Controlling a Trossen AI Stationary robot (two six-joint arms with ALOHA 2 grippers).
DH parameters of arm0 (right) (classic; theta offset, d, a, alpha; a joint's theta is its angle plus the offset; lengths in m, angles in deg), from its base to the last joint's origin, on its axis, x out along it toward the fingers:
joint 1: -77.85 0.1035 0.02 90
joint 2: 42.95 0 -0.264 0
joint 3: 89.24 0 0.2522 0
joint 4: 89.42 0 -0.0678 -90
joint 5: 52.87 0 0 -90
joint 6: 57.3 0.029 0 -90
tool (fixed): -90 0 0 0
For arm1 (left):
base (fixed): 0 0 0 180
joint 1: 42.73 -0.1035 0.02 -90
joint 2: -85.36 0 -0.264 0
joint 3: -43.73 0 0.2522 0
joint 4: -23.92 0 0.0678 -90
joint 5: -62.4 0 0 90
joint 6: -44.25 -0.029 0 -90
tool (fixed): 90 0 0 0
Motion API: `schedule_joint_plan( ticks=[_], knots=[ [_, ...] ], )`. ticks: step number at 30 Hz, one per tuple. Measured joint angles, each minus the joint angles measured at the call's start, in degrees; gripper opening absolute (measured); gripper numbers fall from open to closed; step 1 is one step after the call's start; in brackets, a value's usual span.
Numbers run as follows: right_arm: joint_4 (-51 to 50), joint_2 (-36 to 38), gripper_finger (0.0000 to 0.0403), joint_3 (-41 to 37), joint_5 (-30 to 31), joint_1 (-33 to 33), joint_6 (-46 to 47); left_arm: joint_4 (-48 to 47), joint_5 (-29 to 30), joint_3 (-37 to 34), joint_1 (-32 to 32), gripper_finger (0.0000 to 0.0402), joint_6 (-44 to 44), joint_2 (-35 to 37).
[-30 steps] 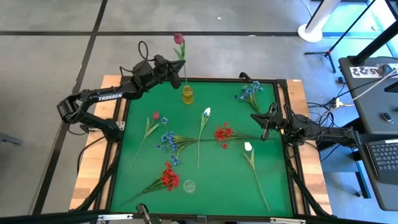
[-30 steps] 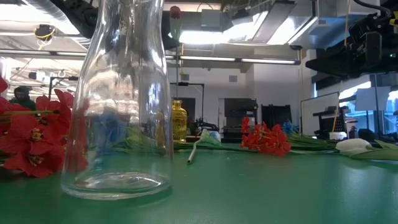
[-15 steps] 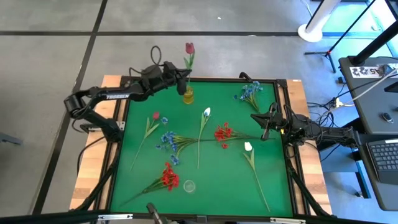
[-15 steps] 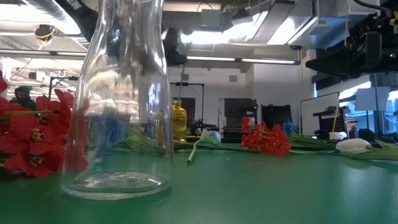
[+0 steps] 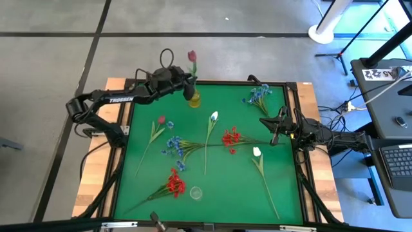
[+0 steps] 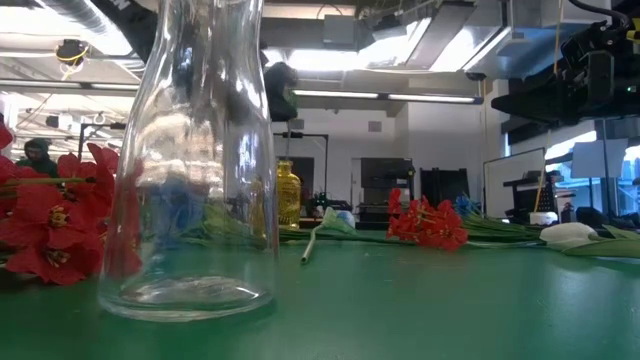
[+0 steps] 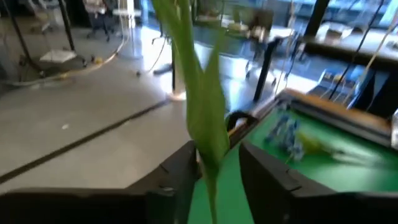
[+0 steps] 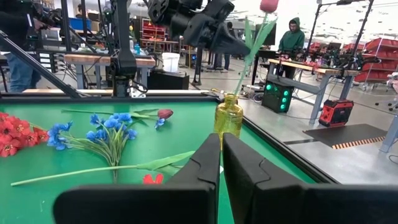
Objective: Sort flowers into vase by color
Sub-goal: Put the top red tulip into the yellow vase, then put the red tulip into the yellow vase
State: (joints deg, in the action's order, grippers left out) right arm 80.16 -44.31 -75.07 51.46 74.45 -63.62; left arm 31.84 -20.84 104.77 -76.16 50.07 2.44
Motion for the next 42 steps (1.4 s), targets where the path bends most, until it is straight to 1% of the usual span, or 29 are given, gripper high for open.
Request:
schedule_joint_plan(
  ticks=[4,9,11,13,16,19,23,26,30,34,38,42],
  knots=[
    [0.0,0.0,0.0019,0.0,0.0,0.0,0.0,-7.3,2.2,1.4,1.2,0.0172,-0.2,1.4],
    [0.0,0.0,0.0019,0.0,0.0,0.0,0.0,-17.5,9.2,4.4,3.3,0.0218,-2.5,4.9],
    [0.0,0.0,0.0019,0.0,0.0,0.0,0.0,-24.1,11.2,6.6,4.2,0.0231,-2.7,7.0],
    [0.0,0.0,0.0019,0.0,0.0,0.0,0.0,-32.6,12.2,9.5,5.2,0.0239,-0.8,9.1],
    [0.0,0.0,0.0019,0.0,0.0,0.0,0.0,-47.0,12.7,13.4,7.4,0.0242,5.8,11.7],
    [0.0,0.0,0.0019,0.0,0.0,0.0,0.0,-59.9,12.2,15.3,11.3,0.024,13.9,13.6],
    [0.0,0.0,0.0019,0.0,0.0,0.0,0.0,-76.0,11.6,14.7,17.7,0.0238,26.2,14.4],
    [0.0,0.0,0.0019,0.0,0.0,0.0,0.0,-84.0,10.9,12.6,24.0,0.0238,35.9,14.5],
    [0.0,0.0,0.0019,0.0,0.0,0.0,0.0,-88.7,10.2,8.0,31.4,0.0238,47.7,14.5],
    [0.0,0.0,0.0019,0.0,0.0,0.0,0.0,-86.7,5.7,1.6,37.0,0.0238,56.3,14.5],
    [0.0,0.0,0.0019,0.0,0.0,0.0,0.0,-80.9,4.1,-4.9,40.9,0.0237,61.6,14.4],
    [0.0,0.0,0.0019,0.0,0.0,0.0,0.0,-79.5,3.5,-8.6,42.4,0.0237,64.9,14.4]
  ],
)
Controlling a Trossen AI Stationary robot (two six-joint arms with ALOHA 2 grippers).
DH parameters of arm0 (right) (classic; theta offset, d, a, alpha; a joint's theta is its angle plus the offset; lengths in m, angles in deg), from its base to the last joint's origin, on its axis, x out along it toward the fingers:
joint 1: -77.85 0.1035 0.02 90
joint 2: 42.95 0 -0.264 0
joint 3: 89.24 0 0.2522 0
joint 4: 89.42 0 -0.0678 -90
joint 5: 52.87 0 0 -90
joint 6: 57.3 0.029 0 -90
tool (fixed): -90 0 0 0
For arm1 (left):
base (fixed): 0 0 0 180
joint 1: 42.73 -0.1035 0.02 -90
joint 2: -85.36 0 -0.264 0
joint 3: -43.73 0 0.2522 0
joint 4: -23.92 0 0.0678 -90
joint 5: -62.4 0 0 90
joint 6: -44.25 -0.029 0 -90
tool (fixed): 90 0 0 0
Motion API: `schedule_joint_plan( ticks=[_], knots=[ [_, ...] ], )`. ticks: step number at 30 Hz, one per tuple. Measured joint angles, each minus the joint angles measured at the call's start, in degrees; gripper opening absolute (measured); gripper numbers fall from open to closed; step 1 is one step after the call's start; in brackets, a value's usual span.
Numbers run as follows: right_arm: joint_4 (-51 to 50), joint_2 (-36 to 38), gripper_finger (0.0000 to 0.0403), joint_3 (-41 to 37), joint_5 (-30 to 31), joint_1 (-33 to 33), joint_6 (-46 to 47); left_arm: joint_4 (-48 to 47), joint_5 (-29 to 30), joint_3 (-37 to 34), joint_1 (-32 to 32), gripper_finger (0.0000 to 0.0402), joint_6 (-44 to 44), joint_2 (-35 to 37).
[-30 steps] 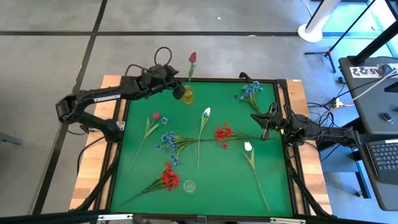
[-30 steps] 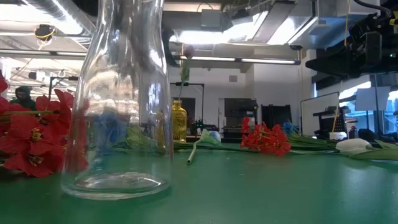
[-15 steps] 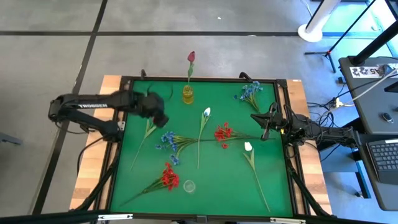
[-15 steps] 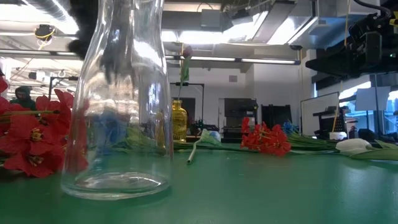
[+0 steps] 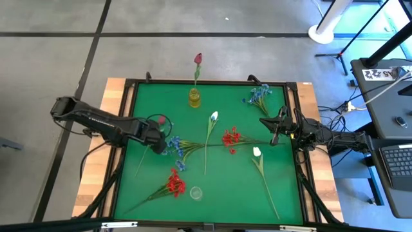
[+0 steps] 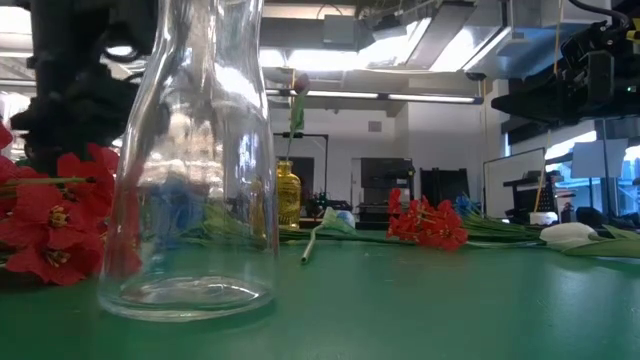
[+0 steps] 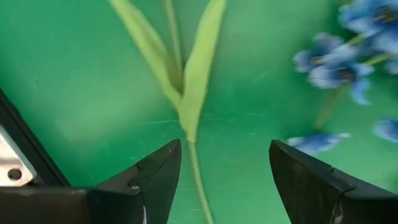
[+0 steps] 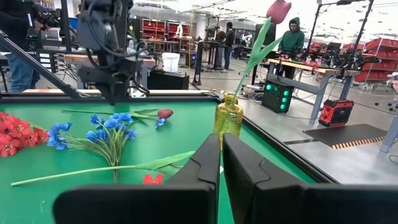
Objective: Sort flowers into vase by color
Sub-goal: Put the red tulip into the yellow vase
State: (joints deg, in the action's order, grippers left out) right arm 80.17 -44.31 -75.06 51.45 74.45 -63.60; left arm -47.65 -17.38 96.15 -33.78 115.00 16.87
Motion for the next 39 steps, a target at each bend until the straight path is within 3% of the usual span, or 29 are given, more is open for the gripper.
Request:
schedule_joint_plan(
  ticks=[6,11,19,27,35,39],
  knots=[
    [0.0,0.0,0.0019,0.0,0.0,0.0,0.0,1.3,-1.1,-5.0,0.0,0.0237,3.9,0.0],
    [0.0,0.0,0.0019,0.0,0.0,0.0,0.0,8.4,-3.1,-10.6,-0.2,0.0237,5.8,0.0],
    [0.0,0.0,0.0019,0.0,0.0,0.0,0.0,10.6,-3.8,-12.0,-3.9,0.0229,5.4,0.1],
    [0.0,0.0,0.0019,0.0,0.0,0.0,0.0,10.8,-3.1,-12.0,-7.8,0.0145,4.1,-1.0],
    [0.0,0.0,0.0019,0.0,0.0,0.0,0.0,10.9,-1.2,-11.9,-10.1,0.002,3.4,-1.2],
    [0.0,0.0,0.0019,0.0,0.0,0.0,0.0,10.4,-0.2,-10.2,-11.3,0.0007,0.2,-1.3]
  ],
)
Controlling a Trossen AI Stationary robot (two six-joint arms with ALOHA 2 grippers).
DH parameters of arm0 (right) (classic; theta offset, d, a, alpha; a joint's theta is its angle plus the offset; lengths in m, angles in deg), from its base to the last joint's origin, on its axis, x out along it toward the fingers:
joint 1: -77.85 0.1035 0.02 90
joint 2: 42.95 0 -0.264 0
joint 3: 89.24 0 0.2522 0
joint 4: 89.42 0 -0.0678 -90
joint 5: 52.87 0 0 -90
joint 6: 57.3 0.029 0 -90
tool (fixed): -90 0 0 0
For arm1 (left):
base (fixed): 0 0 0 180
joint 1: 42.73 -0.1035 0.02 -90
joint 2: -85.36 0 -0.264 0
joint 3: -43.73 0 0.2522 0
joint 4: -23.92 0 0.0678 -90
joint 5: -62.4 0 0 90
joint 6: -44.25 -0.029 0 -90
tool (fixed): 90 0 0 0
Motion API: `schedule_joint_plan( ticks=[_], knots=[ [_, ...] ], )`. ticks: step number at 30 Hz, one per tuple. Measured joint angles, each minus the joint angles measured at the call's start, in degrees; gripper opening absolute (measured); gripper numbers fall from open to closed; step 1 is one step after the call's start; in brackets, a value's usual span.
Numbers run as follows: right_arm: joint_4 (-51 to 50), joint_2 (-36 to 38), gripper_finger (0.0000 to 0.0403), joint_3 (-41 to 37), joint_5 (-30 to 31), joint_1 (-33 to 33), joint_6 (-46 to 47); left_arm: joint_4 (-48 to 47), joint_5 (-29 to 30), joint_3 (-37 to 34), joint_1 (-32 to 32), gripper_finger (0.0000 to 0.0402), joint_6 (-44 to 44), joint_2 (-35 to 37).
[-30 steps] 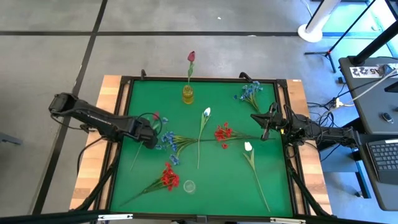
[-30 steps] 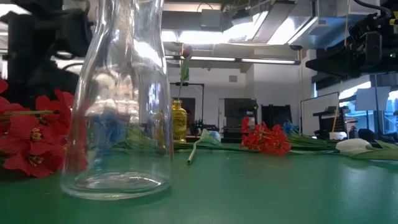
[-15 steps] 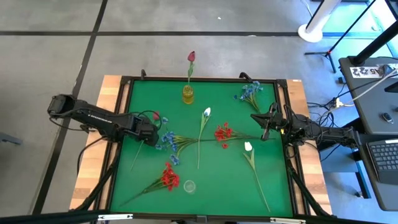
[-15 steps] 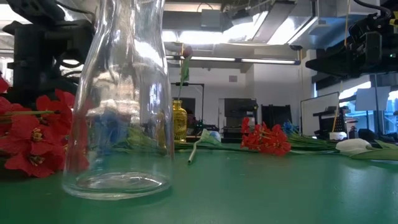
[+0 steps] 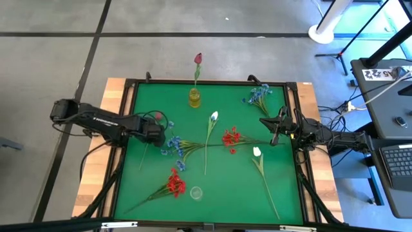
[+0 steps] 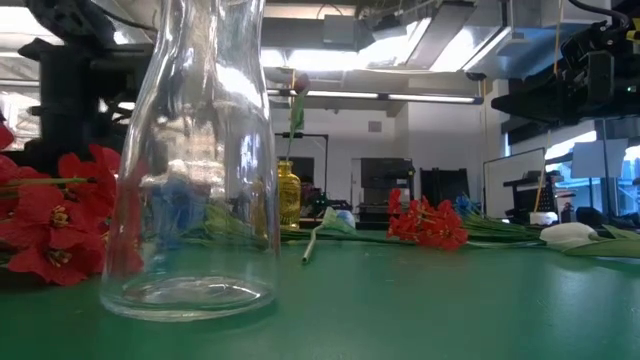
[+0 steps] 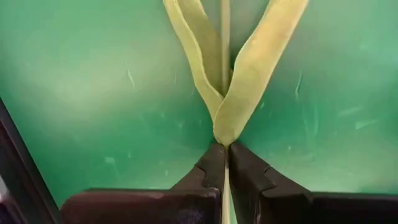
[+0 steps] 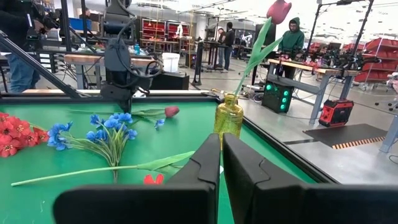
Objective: Sort flowers into vase by color
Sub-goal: Put the red tulip into the yellow vase
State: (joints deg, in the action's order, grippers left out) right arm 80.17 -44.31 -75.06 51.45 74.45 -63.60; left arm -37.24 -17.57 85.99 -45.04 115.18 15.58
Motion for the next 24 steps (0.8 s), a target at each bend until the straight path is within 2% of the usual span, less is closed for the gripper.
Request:
schedule_joint_plan(
  ticks=[8,12,15,18,20,24],
  knots=[
    [0.0,0.0,0.0019,0.0,0.0,0.0,0.0,-2.6,11.9,12.7,-1.9,0.0002,-8.7,1.4],
    [0.0,0.0,0.0019,0.0,0.0,0.0,0.0,-0.1,21.8,20.1,-1.8,0.0001,-15.7,3.2],
    [0.0,0.0,0.0019,0.0,0.0,0.0,0.0,11.7,30.1,21.8,-1.0,0.0001,-25.0,5.1],
    [0.0,0.0,0.0019,0.0,0.0,0.0,0.0,29.5,31.4,20.7,-1.0,0.0001,-38.1,6.0],
    [0.0,0.0,0.0019,0.0,0.0,0.0,0.0,40.3,30.1,18.9,-1.8,0.0,-45.4,6.0],
    [0.0,0.0,0.0019,0.0,0.0,0.0,0.0,63.2,20.8,13.2,-5.9,0.0,-55.1,5.5]
  ],
)
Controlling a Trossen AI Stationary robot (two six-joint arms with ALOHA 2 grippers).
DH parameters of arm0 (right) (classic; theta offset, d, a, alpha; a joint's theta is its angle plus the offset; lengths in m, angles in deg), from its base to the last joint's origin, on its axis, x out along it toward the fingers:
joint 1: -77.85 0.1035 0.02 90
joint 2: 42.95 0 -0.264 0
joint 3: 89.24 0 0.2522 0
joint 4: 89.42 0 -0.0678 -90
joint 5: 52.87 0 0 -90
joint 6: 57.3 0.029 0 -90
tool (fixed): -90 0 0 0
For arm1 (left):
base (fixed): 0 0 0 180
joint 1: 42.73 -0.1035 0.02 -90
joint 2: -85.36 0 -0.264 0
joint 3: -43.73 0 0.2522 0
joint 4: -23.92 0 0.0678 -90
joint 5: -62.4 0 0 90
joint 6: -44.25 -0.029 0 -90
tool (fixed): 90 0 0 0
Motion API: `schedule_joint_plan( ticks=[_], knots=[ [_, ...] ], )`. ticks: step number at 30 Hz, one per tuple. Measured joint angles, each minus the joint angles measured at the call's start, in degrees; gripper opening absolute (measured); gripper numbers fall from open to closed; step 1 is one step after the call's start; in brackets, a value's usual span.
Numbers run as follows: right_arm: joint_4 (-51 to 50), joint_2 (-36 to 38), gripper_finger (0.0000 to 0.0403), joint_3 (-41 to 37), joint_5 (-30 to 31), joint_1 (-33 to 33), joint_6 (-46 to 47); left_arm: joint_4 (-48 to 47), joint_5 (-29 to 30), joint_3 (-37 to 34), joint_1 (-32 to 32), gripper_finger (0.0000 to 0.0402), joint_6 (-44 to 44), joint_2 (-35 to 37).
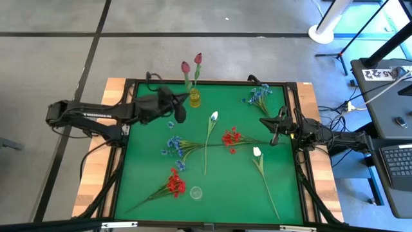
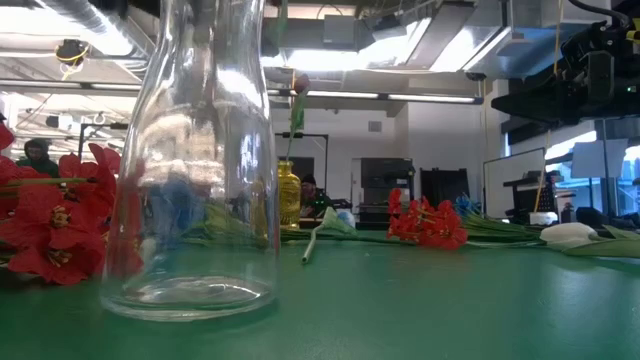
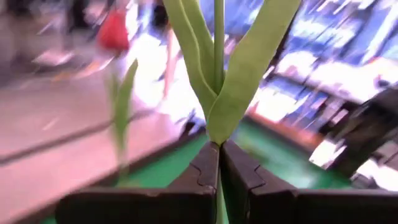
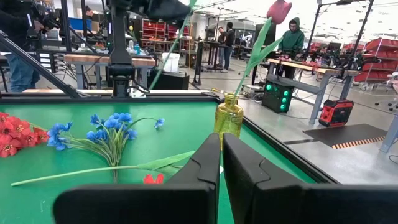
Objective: Sort flowers into vase by color
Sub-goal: Put the red tulip into the yellow vase
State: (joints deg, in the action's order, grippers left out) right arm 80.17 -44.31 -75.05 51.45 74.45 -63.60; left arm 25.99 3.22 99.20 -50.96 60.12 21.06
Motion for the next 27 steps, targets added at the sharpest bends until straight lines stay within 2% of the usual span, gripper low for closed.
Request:
schedule_joint_plan(
  ticks=[4,8,11,17,27],
  knots=[
    [0.0,0.0,0.0019,0.0,0.0,0.0,0.0,17.4,-7.4,-7.0,-5.5,0.0,-2.5,-1.5],
    [0.0,0.0,0.0019,0.0,0.0,0.0,0.0,30.9,-9.7,-11.7,-10.9,0.0,-3.1,-3.1],
    [0.0,0.0,0.0019,0.0,0.0,0.0,0.0,37.1,-12.7,-12.3,-14.6,0.0,-5.2,-3.8],
    [0.0,0.0,0.0019,0.0,0.0,0.0,0.0,40.2,-13.6,-12.3,-18.6,0.0,-12.3,-3.9],
    [0.0,0.0,0.0019,0.0,0.0,0.0,0.0,40.2,-17.1,-12.3,-23.1,0.0,-11.5,-4.0]
  ],
)
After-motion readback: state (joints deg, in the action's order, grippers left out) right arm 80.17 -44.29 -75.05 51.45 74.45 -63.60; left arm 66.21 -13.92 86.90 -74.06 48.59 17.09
